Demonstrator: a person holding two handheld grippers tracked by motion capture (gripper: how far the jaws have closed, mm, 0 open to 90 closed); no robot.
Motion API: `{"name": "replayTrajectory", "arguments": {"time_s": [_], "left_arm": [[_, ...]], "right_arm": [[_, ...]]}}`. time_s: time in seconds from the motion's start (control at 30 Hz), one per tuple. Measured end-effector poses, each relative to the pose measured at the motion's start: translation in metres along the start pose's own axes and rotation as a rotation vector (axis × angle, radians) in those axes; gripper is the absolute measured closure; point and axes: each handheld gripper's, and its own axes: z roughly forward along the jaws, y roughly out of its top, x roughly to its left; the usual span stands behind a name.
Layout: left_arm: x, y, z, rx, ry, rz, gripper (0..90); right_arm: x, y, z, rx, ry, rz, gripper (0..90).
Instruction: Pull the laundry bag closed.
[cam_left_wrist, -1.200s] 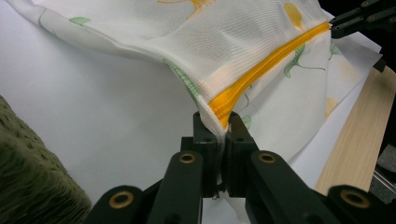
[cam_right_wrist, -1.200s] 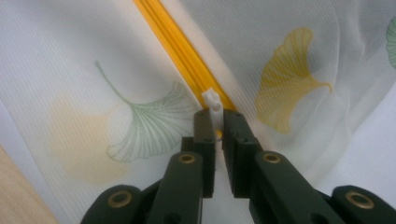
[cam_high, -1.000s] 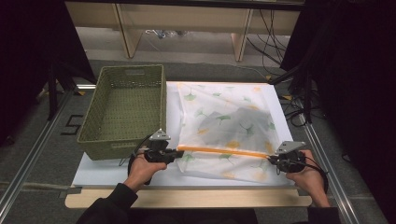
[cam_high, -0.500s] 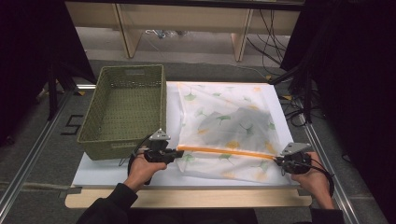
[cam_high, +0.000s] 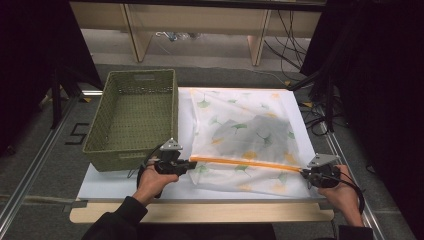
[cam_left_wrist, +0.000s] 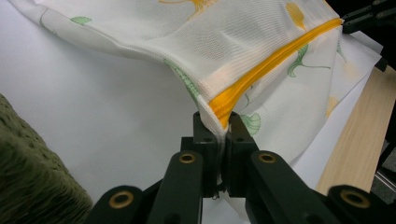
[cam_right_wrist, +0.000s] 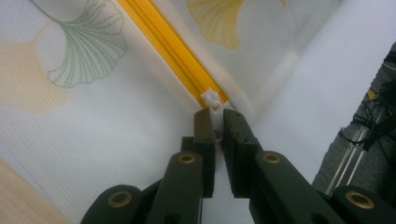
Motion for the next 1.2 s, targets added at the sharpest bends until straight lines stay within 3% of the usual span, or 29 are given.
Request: {"name": "replayTrajectory", "arguments": {"time_s": [0.07,0.1,0.17,0.3,0.47,0.5,0.6,0.63,0.67,0.77,0.8,0.9,0.97,1.0,1.07,1.1,1.13,1.17,1.2], "left_arm": [[0.000,0.000,0.000,-0.002,0.000,-0.004,85.9],[0.000,0.000,0.000,-0.002,0.000,-0.003,85.9],[0.001,0.000,0.000,0.001,-0.004,-0.006,85.8],[0.002,-0.001,0.000,0.013,-0.016,-0.012,84.3],[0.001,-0.005,-0.001,0.031,-0.027,0.005,72.3],[0.000,-0.005,-0.001,0.034,-0.025,0.010,68.3],[0.000,-0.008,-0.004,0.061,-0.009,0.041,55.9],[-0.001,-0.008,-0.004,0.062,-0.008,0.037,52.0],[-0.002,-0.009,-0.004,0.076,-0.006,0.049,48.6],[-0.005,-0.011,-0.007,0.099,0.012,0.084,42.2],[-0.007,-0.011,-0.008,0.095,0.021,0.079,40.7],[-0.010,-0.013,-0.013,0.096,0.010,0.107,34.3],[-0.014,-0.015,-0.015,0.072,0.011,0.102,31.5],[-0.015,-0.015,-0.016,0.077,0.022,0.116,29.2],[-0.018,-0.017,-0.021,0.068,0.040,0.137,27.4],[-0.020,-0.019,-0.022,0.066,0.049,0.146,26.8],[-0.021,-0.020,-0.023,0.066,0.045,0.153,25.9],[-0.023,-0.022,-0.024,0.064,0.049,0.160,25.9],[-0.024,-0.024,-0.025,0.063,0.051,0.166,25.9]], "right_arm": [[-0.001,-0.001,0.000,0.000,-0.007,0.014,85.3],[-0.002,-0.002,0.000,0.000,-0.002,-0.007,85.3],[-0.002,-0.002,0.000,-0.003,-0.002,-0.003,85.3],[-0.002,-0.001,0.000,-0.012,0.006,0.023,85.2],[-0.003,-0.002,0.000,-0.029,0.006,0.038,84.5],[-0.003,-0.002,0.000,-0.031,0.006,0.041,82.7],[-0.003,-0.001,0.001,-0.075,0.008,0.035,65.9],[0.000,0.000,0.000,-0.073,-0.010,0.059,59.2],[-0.001,0.001,0.000,-0.079,-0.015,0.050,53.7],[0.000,0.007,-0.003,-0.145,-0.029,0.056,44.4],[0.001,0.009,-0.005,-0.171,-0.027,0.065,42.9],[0.007,0.018,-0.010,-0.251,-0.009,0.075,39.4],[0.013,0.025,-0.012,-0.307,0.002,0.120,38.3],[0.015,0.030,-0.011,-0.350,0.024,0.113,37.9],[0.021,0.035,-0.011,-0.396,0.057,0.149,37.0],[0.025,0.037,-0.011,-0.398,0.083,0.170,37.0],[0.026,0.038,-0.009,-0.410,0.087,0.145,36.9],[0.030,0.039,-0.008,-0.406,0.107,0.165,36.7],[0.032,0.041,-0.006,-0.416,0.122,0.131,36.4]]}}
